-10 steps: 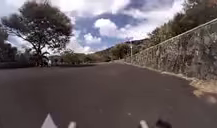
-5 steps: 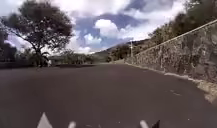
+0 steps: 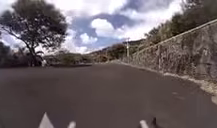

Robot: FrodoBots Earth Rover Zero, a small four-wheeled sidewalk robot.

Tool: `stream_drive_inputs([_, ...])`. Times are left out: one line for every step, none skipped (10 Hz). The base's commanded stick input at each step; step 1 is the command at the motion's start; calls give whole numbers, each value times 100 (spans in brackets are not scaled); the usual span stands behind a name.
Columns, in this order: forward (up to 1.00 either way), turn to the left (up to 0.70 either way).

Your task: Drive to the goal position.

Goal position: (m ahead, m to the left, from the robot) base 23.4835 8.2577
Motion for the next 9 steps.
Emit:
stream_drive_inputs([50, 0])
stream_drive_inputs([50, 0])
stream_drive_inputs([50, 0])
stream_drive_inputs([50, 0])
stream_drive_inputs([50, 0])
stream_drive_inputs([50, 0])
stream_drive_inputs([50, 0])
stream_drive_inputs([50, 0])
stream_drive_inputs([50, 0])
